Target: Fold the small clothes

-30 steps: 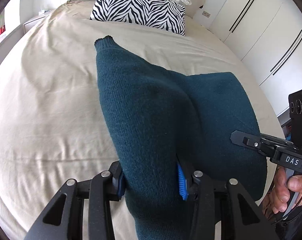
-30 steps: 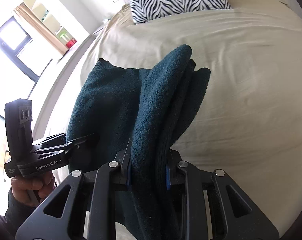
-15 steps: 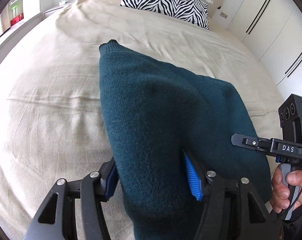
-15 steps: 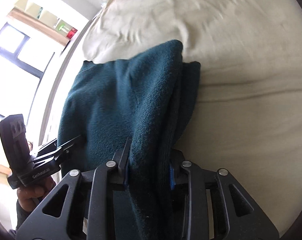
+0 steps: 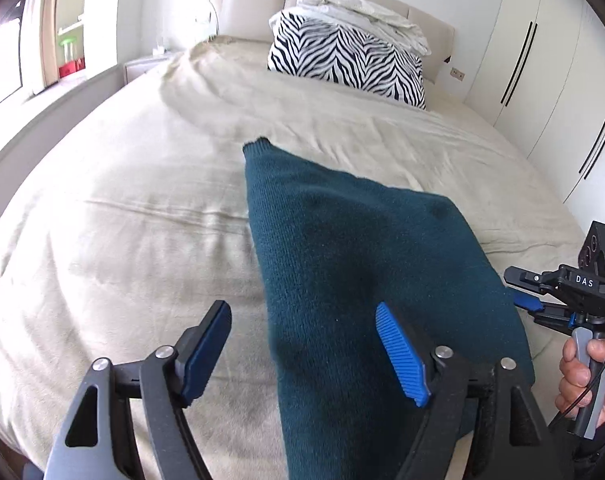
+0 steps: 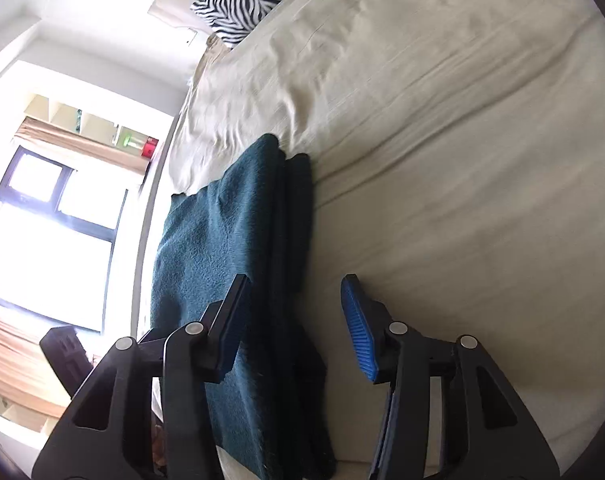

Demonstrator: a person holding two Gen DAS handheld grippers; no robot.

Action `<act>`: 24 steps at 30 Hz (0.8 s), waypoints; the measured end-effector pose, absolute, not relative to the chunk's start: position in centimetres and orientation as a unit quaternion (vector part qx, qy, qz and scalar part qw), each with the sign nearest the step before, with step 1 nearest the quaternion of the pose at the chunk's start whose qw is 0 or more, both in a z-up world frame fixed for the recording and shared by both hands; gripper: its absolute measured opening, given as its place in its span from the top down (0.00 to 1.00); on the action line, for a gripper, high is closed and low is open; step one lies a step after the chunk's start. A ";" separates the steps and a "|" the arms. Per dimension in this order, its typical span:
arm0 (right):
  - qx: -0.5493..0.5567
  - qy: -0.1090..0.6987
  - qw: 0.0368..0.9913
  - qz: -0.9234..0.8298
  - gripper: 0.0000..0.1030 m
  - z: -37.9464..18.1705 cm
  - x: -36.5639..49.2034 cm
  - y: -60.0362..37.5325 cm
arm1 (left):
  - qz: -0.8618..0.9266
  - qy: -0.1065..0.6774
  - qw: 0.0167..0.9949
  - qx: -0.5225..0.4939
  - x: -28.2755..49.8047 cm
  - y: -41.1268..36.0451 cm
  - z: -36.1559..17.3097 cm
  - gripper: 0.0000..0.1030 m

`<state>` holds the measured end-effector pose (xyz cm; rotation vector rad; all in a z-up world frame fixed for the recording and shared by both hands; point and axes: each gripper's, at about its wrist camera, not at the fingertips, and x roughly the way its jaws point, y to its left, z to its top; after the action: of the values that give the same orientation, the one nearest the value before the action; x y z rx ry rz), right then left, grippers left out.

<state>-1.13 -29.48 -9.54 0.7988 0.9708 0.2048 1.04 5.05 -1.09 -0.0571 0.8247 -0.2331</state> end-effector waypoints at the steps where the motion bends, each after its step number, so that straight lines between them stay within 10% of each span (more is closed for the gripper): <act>1: 0.360 0.445 0.817 0.070 0.54 -8.9 -2.1 -30.1 | -0.102 0.375 0.921 -0.021 -0.2 5.1 -0.1 0.09; 8: 0.242 0.323 0.915 0.010 0.52 -1.2 -8.6 -28.5 | -0.015 0.221 0.974 0.053 -7.8 3.8 6.4 0.00; 14: 0.168 0.151 0.973 -0.048 0.01 6.7 -13.9 -25.7 | 0.007 0.133 0.988 0.080 -10.5 3.2 11.4 0.00; 24: 0.034 0.047 0.997 -0.058 0.00 15.0 -18.3 -21.2 | 0.030 0.199 0.976 0.085 -8.5 2.3 11.9 0.00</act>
<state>-18.25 -21.17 14.98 0.0681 0.0941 -0.1159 -8.46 2.32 11.90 0.1710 0.4008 0.0602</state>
